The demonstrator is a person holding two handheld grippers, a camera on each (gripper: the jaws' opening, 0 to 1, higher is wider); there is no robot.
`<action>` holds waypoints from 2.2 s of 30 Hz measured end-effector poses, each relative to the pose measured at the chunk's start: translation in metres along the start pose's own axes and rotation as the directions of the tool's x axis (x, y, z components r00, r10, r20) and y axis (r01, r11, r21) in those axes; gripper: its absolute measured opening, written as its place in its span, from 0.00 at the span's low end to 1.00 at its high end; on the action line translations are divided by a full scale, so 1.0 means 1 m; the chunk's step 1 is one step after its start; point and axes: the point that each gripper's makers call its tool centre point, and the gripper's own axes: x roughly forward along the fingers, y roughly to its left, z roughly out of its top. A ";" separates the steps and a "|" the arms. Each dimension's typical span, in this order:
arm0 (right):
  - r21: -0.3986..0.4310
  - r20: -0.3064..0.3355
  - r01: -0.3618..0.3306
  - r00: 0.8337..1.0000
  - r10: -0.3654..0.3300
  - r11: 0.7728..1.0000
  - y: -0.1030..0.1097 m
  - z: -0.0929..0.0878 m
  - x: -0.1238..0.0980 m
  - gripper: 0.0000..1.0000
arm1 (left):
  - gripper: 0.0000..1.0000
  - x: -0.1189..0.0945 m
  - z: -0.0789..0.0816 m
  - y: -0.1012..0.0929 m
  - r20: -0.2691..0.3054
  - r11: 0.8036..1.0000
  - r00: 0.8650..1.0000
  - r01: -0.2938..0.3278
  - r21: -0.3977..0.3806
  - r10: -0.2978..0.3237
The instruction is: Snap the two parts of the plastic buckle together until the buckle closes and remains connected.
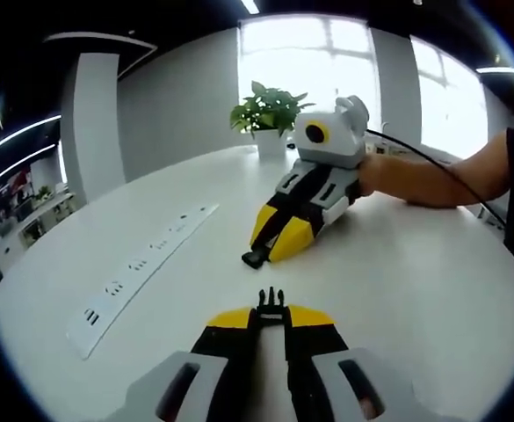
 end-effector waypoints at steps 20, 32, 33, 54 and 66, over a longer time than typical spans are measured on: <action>0.013 0.053 0.056 0.997 -0.057 0.998 -0.010 0.043 -0.028 0.12 | 0.10 -0.033 0.036 0.010 0.036 0.999 0.998 -0.047 -0.022 0.048; 0.038 0.036 0.031 0.999 -0.033 0.999 -0.001 0.060 -0.045 0.12 | 0.10 -0.050 0.049 0.005 0.020 0.998 0.998 -0.065 0.019 0.065; 0.033 0.033 0.032 0.999 -0.033 0.999 -0.001 0.061 -0.045 0.12 | 0.10 -0.051 0.051 0.005 0.022 0.997 0.997 -0.071 0.022 0.071; 0.021 0.019 0.060 0.998 -0.061 0.998 -0.002 0.069 -0.057 0.12 | 0.10 -0.066 0.066 0.012 0.056 0.990 0.989 -0.137 -0.026 0.138; 0.031 0.046 0.070 0.996 -0.071 0.997 -0.002 0.081 -0.067 0.12 | 0.10 -0.082 0.077 0.010 0.062 0.986 0.984 -0.165 -0.014 0.165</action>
